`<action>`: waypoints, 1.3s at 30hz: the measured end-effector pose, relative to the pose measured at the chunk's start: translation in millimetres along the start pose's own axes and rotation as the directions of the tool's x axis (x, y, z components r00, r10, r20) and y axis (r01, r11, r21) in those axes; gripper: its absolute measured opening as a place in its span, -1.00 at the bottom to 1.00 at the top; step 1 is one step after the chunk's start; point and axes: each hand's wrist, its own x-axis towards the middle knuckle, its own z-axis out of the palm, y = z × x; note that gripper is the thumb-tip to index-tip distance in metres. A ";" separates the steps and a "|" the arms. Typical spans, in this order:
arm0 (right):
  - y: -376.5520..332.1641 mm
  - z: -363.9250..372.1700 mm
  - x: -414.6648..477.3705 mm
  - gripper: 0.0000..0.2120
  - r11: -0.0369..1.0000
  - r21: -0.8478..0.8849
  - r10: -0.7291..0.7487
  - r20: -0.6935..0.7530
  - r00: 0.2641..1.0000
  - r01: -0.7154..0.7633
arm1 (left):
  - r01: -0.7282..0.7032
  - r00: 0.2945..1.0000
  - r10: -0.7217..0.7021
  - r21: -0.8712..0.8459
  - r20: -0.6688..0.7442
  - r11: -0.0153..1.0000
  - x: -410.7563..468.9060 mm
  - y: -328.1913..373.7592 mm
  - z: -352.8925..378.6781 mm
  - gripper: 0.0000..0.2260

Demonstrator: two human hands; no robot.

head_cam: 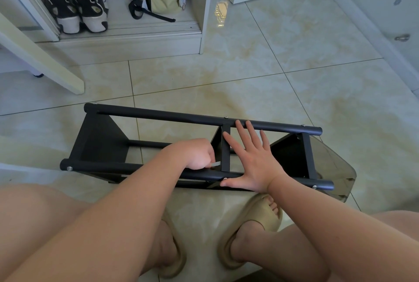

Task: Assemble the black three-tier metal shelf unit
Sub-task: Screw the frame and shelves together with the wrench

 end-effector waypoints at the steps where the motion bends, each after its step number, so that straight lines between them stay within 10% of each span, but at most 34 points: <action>1: 0.4 -0.6 0.6 0.16 1.000 0.004 0.001 0.001 1.000 -0.001 | 0.003 1.000 -0.003 -0.010 -0.017 1.000 -1.1 0.0 -2.3 -0.82; 11: 1.7 -2.2 1.8 0.17 0.999 0.036 -0.003 0.005 1.000 0.003 | 0.065 0.990 -0.076 -0.099 -0.118 0.993 0.2 0.5 -14.5 -0.81; 20: 1.6 -2.1 1.6 0.15 0.999 0.033 -0.010 0.001 1.000 0.010 | 0.034 0.964 -0.209 -0.701 -0.166 0.712 10.3 2.3 4.9 -0.89; 39: 1.3 -1.2 1.9 0.16 1.000 0.021 -0.010 -0.018 1.000 0.011 | 0.093 0.958 -0.254 -0.692 -0.133 0.716 6.5 13.6 3.9 -0.90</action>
